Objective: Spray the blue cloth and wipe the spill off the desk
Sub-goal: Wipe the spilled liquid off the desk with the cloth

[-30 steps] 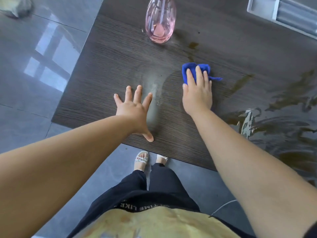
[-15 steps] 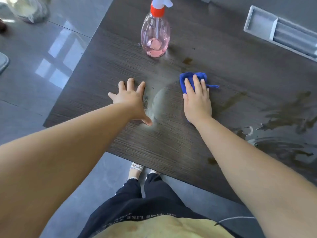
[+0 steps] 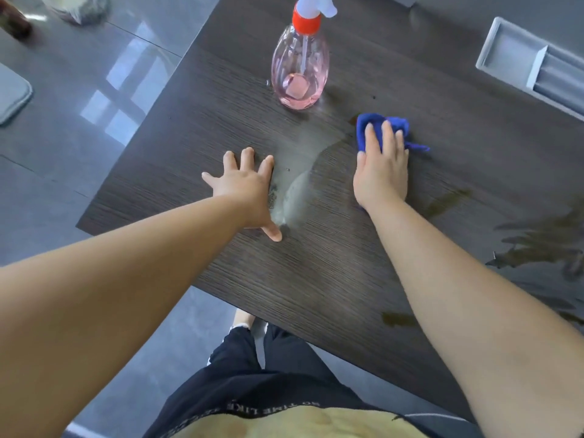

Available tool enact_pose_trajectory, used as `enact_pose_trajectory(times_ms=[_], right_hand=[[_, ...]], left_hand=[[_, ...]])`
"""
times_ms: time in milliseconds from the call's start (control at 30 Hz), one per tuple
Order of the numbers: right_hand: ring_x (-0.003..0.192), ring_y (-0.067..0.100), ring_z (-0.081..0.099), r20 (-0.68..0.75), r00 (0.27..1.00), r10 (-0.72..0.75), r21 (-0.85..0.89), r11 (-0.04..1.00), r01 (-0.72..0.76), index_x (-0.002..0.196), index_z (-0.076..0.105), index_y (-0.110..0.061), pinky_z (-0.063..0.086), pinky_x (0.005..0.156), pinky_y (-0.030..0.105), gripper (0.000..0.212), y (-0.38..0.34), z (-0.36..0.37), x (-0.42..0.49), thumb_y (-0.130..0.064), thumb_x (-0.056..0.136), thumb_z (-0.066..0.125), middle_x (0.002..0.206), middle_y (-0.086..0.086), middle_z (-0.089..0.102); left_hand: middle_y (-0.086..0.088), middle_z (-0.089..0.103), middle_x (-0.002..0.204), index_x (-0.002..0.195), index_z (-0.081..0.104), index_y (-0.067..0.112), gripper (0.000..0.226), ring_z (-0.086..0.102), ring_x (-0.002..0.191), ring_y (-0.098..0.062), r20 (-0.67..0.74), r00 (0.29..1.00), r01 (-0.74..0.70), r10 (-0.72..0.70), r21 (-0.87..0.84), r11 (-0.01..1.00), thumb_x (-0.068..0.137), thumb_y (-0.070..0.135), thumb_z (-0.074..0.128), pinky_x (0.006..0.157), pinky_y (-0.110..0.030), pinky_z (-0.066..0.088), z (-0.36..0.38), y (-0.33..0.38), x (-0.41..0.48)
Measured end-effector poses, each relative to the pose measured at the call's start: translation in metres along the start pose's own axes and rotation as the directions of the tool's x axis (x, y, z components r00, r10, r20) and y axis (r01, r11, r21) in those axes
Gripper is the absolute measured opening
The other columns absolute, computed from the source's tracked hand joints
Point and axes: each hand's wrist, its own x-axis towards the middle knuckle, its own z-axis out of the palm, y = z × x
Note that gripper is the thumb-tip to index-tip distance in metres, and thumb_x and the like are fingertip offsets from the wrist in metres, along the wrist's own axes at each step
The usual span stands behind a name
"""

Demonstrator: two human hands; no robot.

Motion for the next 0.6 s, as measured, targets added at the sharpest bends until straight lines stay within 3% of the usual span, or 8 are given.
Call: enact_pose_trajectory(times_ms=[67, 100, 233, 300, 400, 533, 600], right_hand=[[0.145, 0.03, 0.005, -0.012, 0.994, 0.107, 0.05, 0.993, -0.106, 0.15, 0.018, -0.017, 0.006, 0.117, 0.042, 0.051, -0.023, 0.001, 0.015, -0.026, 0.101, 0.033, 0.158, 0.006, 0.009], [0.144, 0.03, 0.005, -0.008, 0.996, 0.091, 0.056, 0.994, -0.09, 0.149, 0.019, -0.017, 0.006, 0.117, 0.042, 0.051, -0.031, 0.003, 0.012, -0.026, 0.101, 0.033, 0.158, 0.006, 0.01], [0.14, 0.037, 0.022, 0.003, 0.96, -0.281, 0.03, 0.959, 0.28, 0.144, 0.035, -0.012, 0.02, 0.114, 0.049, 0.048, -0.019, 0.012, -0.038, -0.024, 0.097, 0.035, 0.152, 0.013, 0.029], [0.137, 0.038, 0.029, 0.04, 0.929, -0.368, 0.034, 0.93, 0.367, 0.14, 0.041, -0.01, 0.025, 0.11, 0.05, 0.05, 0.005, 0.011, -0.06, -0.026, 0.094, 0.03, 0.148, 0.015, 0.035], [0.141, 0.035, 0.021, 0.052, 0.955, -0.291, 0.014, 0.957, 0.291, 0.145, 0.033, -0.012, 0.02, 0.114, 0.049, 0.05, 0.022, 0.001, -0.041, -0.028, 0.097, 0.029, 0.153, 0.013, 0.026], [0.145, 0.029, 0.004, 0.031, 0.999, 0.011, -0.015, 1.0, -0.01, 0.15, 0.017, -0.019, 0.006, 0.117, 0.042, 0.052, -0.01, -0.005, 0.035, -0.026, 0.101, 0.033, 0.159, 0.005, 0.006], [0.144, 0.03, 0.006, 0.021, 1.0, 0.011, 0.002, 1.0, -0.011, 0.149, 0.02, -0.019, 0.006, 0.116, 0.043, 0.051, -0.029, -0.004, 0.043, -0.026, 0.1, 0.034, 0.158, 0.005, 0.008]], left_hand=[[-0.006, 0.002, 0.152, 0.147, 0.001, 0.029, 0.141, 0.004, 0.138, -0.036, 0.009, 1.0, 0.011, -0.011, 0.002, 1.0, 0.038, 0.062, 0.084, 0.1, -0.069, 0.026, 0.0, 0.0, 0.0], [-0.006, 0.001, 0.152, 0.147, 0.001, 0.029, 0.141, 0.004, 0.138, -0.036, 0.014, 1.0, 0.012, -0.012, 0.003, 1.0, 0.039, 0.062, 0.084, 0.1, -0.069, 0.026, -0.001, 0.0, 0.001], [-0.006, 0.0, 0.152, 0.148, -0.001, 0.028, 0.142, 0.001, 0.139, -0.036, 0.017, 1.0, 0.018, -0.018, 0.006, 1.0, 0.04, 0.061, 0.084, 0.1, -0.069, 0.025, -0.001, 0.0, 0.0], [-0.006, -0.001, 0.152, 0.148, -0.002, 0.027, 0.142, 0.0, 0.139, -0.037, 0.024, 1.0, 0.017, -0.017, 0.008, 1.0, 0.04, 0.061, 0.084, 0.1, -0.069, 0.024, -0.002, 0.0, 0.0], [-0.006, -0.002, 0.153, 0.148, -0.002, 0.026, 0.141, -0.001, 0.139, -0.037, 0.031, 0.999, 0.017, -0.017, 0.003, 1.0, 0.041, 0.061, 0.084, 0.1, -0.07, 0.024, -0.002, 0.001, 0.0], [-0.007, -0.003, 0.153, 0.148, -0.003, 0.026, 0.142, -0.003, 0.14, -0.038, 0.047, 0.999, 0.019, -0.019, -0.005, 1.0, 0.041, 0.059, 0.085, 0.101, -0.071, 0.023, -0.004, 0.003, -0.001], [-0.007, -0.004, 0.153, 0.148, -0.003, 0.027, 0.143, -0.003, 0.14, -0.037, 0.044, 0.999, 0.019, -0.018, -0.006, 1.0, 0.041, 0.06, 0.084, 0.101, -0.071, 0.023, -0.004, 0.003, -0.001]])
